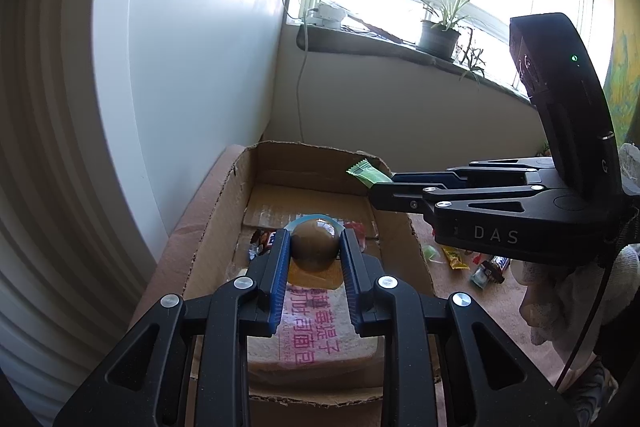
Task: Organize snacks
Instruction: 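Carry the round chocolate and green packet into the box and open both tools, then move both tools back over the remaining snacks on the bed, then grasp the Snickers bar with the right tool while the left tool grasps the mint packet, then carry the Snickers bar and mint packet into the box and open both tools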
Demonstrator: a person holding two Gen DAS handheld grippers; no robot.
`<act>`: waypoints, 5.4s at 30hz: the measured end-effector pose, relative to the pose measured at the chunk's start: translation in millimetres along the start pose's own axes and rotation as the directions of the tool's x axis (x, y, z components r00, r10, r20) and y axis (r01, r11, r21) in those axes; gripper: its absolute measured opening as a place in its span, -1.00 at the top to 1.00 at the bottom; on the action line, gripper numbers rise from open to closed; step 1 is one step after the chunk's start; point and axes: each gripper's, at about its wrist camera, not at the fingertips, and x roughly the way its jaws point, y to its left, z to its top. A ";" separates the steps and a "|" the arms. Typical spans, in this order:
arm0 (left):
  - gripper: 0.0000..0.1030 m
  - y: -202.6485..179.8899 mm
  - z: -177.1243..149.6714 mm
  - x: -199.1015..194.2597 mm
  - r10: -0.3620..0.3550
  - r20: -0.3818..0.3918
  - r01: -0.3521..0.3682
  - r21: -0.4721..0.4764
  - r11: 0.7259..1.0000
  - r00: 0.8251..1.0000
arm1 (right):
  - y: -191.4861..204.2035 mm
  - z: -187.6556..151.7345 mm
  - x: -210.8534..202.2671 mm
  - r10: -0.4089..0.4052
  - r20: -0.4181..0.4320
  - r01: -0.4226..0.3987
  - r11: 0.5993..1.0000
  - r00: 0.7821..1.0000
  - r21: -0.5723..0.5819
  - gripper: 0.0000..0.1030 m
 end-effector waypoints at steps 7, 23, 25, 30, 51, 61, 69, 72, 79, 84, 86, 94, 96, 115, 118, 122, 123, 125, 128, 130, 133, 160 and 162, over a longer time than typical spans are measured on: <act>0.34 0.8 1.9 -2.7 0.012 0.007 -0.012 0.000 1.000 1.000 | 1.4 3.8 2.3 -0.001 0.006 0.001 1.000 1.000 0.007 0.50; -0.56 -3.7 3.8 -3.2 0.099 0.006 -0.099 0.006 0.995 0.995 | -13.1 4.7 -17.0 -0.123 0.076 0.118 0.991 0.990 0.056 -0.74; -0.56 -4.4 3.9 -2.0 0.106 -0.002 -0.106 0.002 0.994 0.994 | -16.2 2.4 -19.5 -0.123 0.077 0.118 0.991 0.989 0.065 -0.74; -0.56 -11.2 4.2 0.2 0.125 -0.013 -0.125 0.016 0.992 0.992 | -24.3 -5.1 -27.3 -0.136 0.076 0.130 0.989 0.988 0.071 -0.74; -0.57 -57.2 4.4 0.1 0.044 -0.007 -0.043 0.067 0.997 0.999 | -91.4 -52.4 -78.9 -0.202 0.083 0.185 0.967 0.976 0.173 -0.74; -0.56 -97.9 0.7 7.7 -0.055 -0.024 0.057 0.105 0.993 0.998 | -150.9 -92.0 -110.7 -0.266 0.054 0.242 0.931 0.962 0.274 -0.74; -0.51 -128.4 -9.9 15.4 -0.124 -0.063 0.131 0.141 0.981 0.990 | -185.3 -130.4 -97.3 -0.182 -0.122 0.218 0.872 0.976 0.438 -0.74; -0.38 -136.6 -17.3 19.0 -0.147 -0.090 0.160 0.155 0.975 0.985 | -188.3 -143.2 -82.6 -0.110 -0.172 0.184 0.840 0.979 0.510 -0.72; -0.13 -141.8 -29.5 27.2 -0.184 -0.136 0.204 0.145 0.968 0.973 | -200.7 -162.3 -51.0 0.066 -0.194 0.093 0.699 0.979 0.709 -0.29; 0.00 -141.6 -34.9 34.1 -0.206 -0.156 0.228 0.142 0.963 0.966 | -202.5 -163.5 -39.3 0.069 -0.205 0.116 0.632 0.976 0.766 -0.19; 0.00 -141.0 -36.4 36.8 -0.215 -0.162 0.238 0.136 0.962 0.963 | -199.7 -159.7 -37.4 0.066 -0.210 0.123 0.630 0.975 0.767 -0.19; 0.22 -144.7 -39.6 48.8 -0.264 -0.198 0.291 0.127 0.948 0.944 | -189.4 -138.8 -18.0 0.004 -0.285 0.210 0.668 0.959 0.714 -0.19; 0.22 -144.1 -39.4 53.4 -0.271 -0.213 0.301 0.121 0.946 0.939 | -181.4 -133.7 -14.2 -0.016 -0.313 0.230 0.713 0.950 0.662 -0.19; 0.40 -195.7 -36.9 102.3 -0.255 -0.354 0.362 0.280 0.889 0.900 | -154.3 -149.5 -25.8 -0.083 -0.367 0.240 0.881 0.926 0.408 0.07; 0.40 -196.3 -37.9 114.2 -0.238 -0.385 0.363 0.296 0.883 0.892 | -155.6 -155.1 -31.6 -0.062 -0.354 0.221 0.876 0.933 0.429 0.07; 0.40 -188.7 -41.4 122.4 -0.260 -0.403 0.386 0.273 0.881 0.878 | -163.4 -167.0 -44.7 -0.031 -0.341 0.192 0.872 0.940 0.450 0.07; 0.40 -188.5 -42.0 121.7 -0.261 -0.402 0.387 0.273 0.881 0.877 | -166.0 -170.2 -47.2 -0.025 -0.343 0.187 0.875 0.939 0.447 0.07; 0.40 -190.1 -43.0 120.7 -0.256 -0.403 0.386 0.285 0.877 0.879 | -168.4 -179.3 -62.5 -0.025 -0.339 0.184 0.876 0.940 0.446 0.06; 0.45 -194.6 -45.0 120.4 -0.229 -0.395 0.366 0.316 0.875 0.890 | -166.1 -180.2 -64.1 -0.032 -0.338 0.183 0.886 0.941 0.427 0.06; 0.61 -197.9 -46.9 120.4 -0.206 -0.386 0.345 0.336 0.876 0.899 | -172.7 -182.9 -58.2 -0.053 -0.345 0.197 0.896 0.937 0.398 0.06; 0.62 -199.6 -49.8 117.2 -0.202 -0.386 0.344 0.348 0.872 0.900 | -172.0 -182.6 -53.2 -0.082 -0.347 0.215 0.907 0.934 0.363 0.06; 0.66 -145.3 -19.6 35.0 -0.267 -0.188 0.303 0.198 0.932 0.945 | -126.5 -156.8 -109.3 -0.171 -0.147 0.212 0.917 0.974 0.338 0.44; 0.66 -138.7 -16.3 28.2 -0.262 -0.163 0.290 0.185 0.939 0.951 | -118.4 -149.8 -110.3 -0.164 -0.131 0.199 0.923 0.978 0.328 0.44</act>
